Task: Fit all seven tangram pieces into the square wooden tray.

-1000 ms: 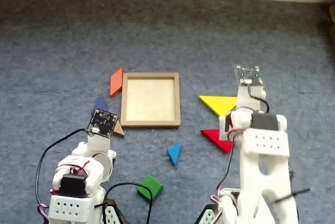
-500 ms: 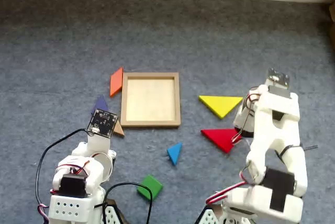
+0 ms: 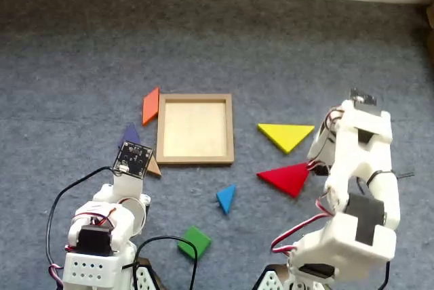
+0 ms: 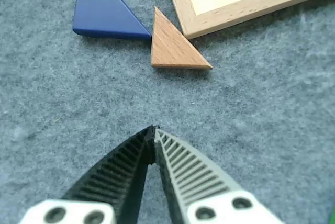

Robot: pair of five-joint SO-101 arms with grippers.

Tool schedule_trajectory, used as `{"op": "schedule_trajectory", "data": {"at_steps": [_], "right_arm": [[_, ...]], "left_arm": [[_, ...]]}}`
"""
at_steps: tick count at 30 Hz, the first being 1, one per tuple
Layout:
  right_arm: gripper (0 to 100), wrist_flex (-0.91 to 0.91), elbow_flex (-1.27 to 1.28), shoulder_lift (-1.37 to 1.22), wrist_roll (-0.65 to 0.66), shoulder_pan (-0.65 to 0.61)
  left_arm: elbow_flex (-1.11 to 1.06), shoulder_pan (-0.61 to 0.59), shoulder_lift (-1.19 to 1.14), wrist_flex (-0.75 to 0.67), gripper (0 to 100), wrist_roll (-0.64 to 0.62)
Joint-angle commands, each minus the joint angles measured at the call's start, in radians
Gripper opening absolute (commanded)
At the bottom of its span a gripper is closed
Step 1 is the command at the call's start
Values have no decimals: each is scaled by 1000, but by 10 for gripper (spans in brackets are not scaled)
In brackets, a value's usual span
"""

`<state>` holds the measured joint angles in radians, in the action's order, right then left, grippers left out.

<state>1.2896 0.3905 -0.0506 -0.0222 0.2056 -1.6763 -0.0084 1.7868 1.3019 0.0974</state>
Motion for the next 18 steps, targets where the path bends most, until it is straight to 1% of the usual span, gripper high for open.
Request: {"op": "schedule_trajectory", "data": {"at_steps": [1, 4, 10, 13, 15, 18], "right_arm": [[5, 124, -107, 145, 227, -65], [5, 153, -122, 214, 391, -139], [5, 151, -7, 265, 542, -351], [5, 157, 58, 272, 552, -447], [5, 147, 96, 263, 528, -499], [5, 64, 170, 263, 516, -547]], "left_arm": [[-21, -12, 4, 5, 7, 8], [-21, -12, 4, 5, 7, 8], [-21, -12, 4, 5, 7, 8], [-21, -12, 4, 5, 7, 8], [-21, -12, 4, 5, 7, 8], [-21, -12, 4, 5, 7, 8]]}}
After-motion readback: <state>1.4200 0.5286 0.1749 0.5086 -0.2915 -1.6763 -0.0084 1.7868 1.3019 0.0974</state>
